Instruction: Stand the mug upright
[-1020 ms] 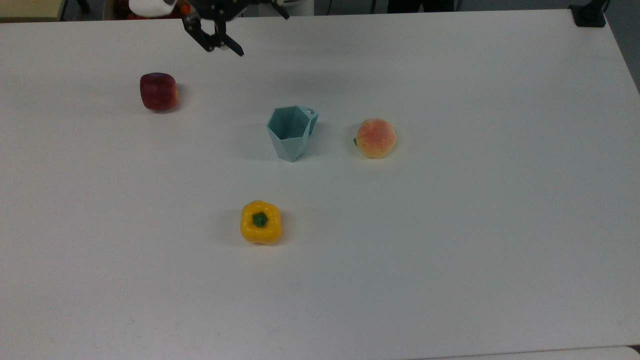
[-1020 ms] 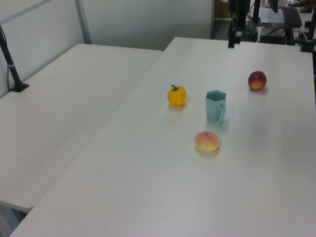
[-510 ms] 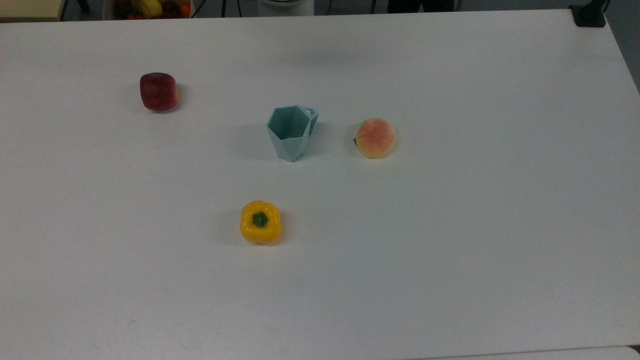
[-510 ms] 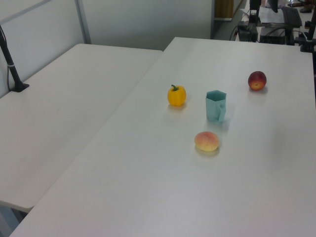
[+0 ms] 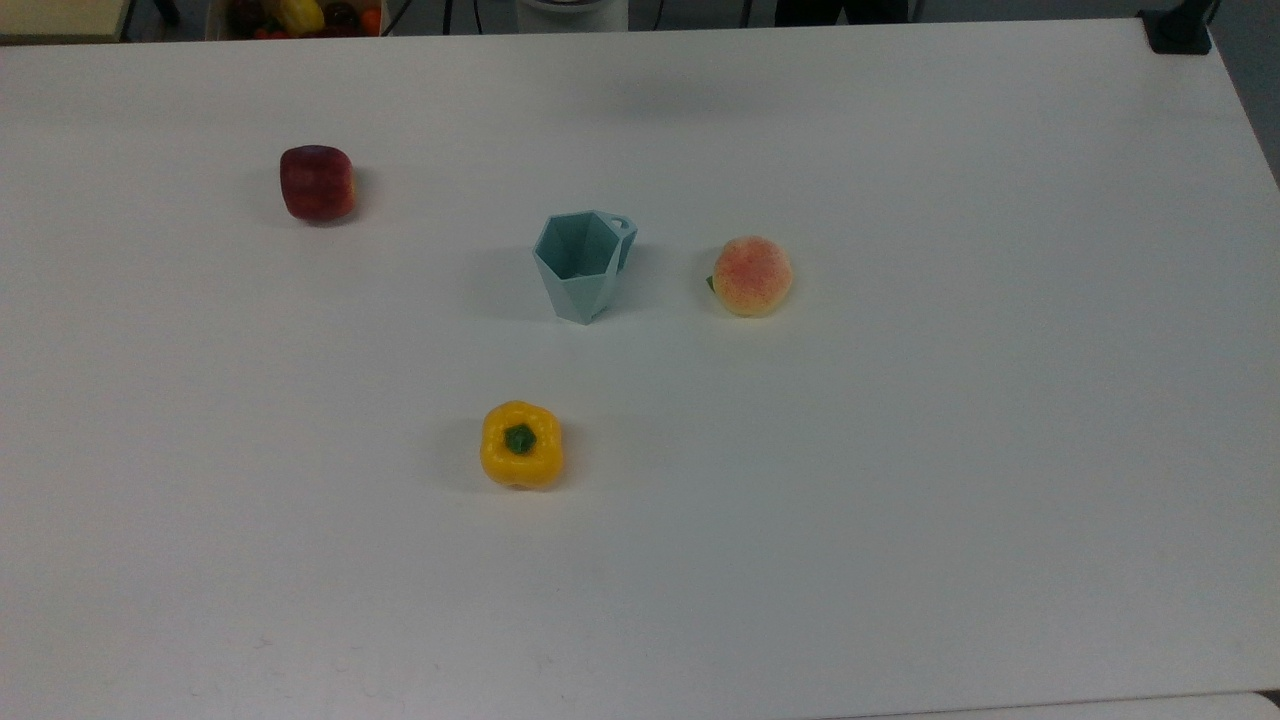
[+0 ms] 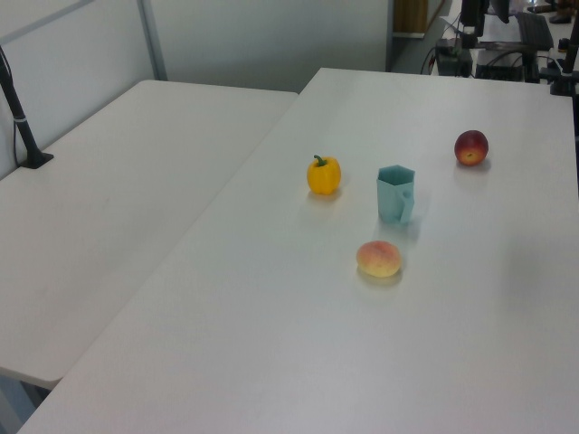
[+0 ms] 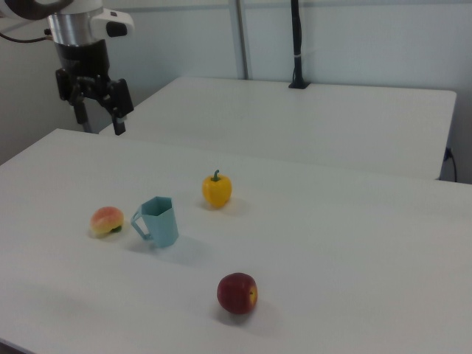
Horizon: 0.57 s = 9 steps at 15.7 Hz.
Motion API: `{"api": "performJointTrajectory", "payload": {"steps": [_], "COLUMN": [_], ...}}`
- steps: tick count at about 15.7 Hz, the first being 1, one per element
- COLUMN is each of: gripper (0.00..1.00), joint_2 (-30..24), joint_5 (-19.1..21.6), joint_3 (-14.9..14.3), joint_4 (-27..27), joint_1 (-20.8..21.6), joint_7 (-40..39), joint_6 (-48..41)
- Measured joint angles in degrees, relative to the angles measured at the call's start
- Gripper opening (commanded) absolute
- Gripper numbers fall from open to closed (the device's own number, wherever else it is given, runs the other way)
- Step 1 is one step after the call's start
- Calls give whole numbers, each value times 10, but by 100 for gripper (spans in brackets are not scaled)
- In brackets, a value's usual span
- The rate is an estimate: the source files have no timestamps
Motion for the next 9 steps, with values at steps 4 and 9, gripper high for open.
{"api": "performJointTrajectory", "payload": {"steps": [4, 9], "gripper": [100, 100], "joint_2": [1, 1], "joint_5": [0, 0], "joint_3": [0, -4], "joint_4": [-32, -51], "joint_1": [-1, 0], "joint_7": [0, -4], "joint_6": [100, 143]}}
